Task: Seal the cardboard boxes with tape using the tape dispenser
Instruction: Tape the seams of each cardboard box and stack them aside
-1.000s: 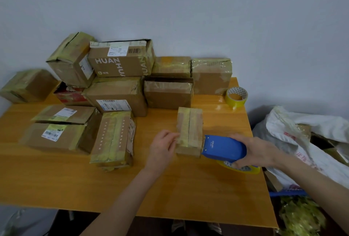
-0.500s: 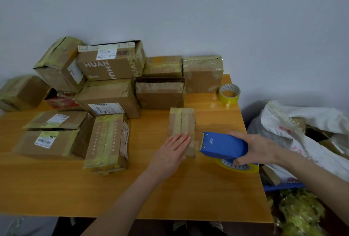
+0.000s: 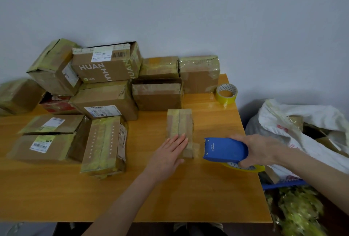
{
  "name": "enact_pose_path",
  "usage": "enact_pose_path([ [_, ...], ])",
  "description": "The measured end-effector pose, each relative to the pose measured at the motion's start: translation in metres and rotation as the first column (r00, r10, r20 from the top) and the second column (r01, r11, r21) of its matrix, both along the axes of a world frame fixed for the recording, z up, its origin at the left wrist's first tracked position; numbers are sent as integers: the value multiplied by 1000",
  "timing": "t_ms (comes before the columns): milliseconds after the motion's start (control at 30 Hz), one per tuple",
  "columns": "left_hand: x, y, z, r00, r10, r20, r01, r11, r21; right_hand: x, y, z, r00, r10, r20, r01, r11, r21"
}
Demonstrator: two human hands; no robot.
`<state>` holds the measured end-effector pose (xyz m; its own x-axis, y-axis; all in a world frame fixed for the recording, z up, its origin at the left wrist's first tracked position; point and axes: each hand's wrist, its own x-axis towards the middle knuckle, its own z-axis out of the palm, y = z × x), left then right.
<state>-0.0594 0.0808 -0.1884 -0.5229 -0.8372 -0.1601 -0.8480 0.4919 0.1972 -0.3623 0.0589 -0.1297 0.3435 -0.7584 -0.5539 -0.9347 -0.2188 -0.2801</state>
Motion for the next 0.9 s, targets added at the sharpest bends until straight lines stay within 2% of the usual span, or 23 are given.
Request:
enact_pose_path([
  [167, 1, 0, 0, 999, 13, -33, -13, 1000, 3, 36, -14, -5, 989, 77, -125, -74, 997, 28],
  [467, 3, 2, -3, 997, 16, -69, -14, 1000, 22, 57, -40, 0, 992, 51, -112, -32, 986, 164],
  [567, 2, 3, -2, 999, 11, -51, -9, 999, 36, 54, -40, -4, 967, 60, -247, -40, 995, 87],
  [600, 2, 3, -2, 999, 12, -51, -10, 999, 36, 47, -40, -6, 969, 39, -245, -23, 997, 68],
  [667, 1, -1, -2, 996, 19, -82, -18, 1000, 7, 31, -49, -3, 987, -155, -48, 158, 985, 74],
  [700, 0, -2, -2, 995, 25, -101, -25, 1000, 0, 24, -52, 0, 953, -286, 99, 277, 956, 97],
  [767, 0, 0, -3, 989, 63, -136, -65, 998, -7, 18, -56, 0, 807, -479, 346, 461, 877, 138],
  [833, -3, 1, -1, 976, 122, -182, -122, 992, 13, 22, -57, -17, 618, -619, 485, 612, 766, 199],
  [900, -7, -1, 7, 941, 199, -274, -185, 980, 78, 26, -54, -37, 372, -754, 541, 714, 605, 351],
])
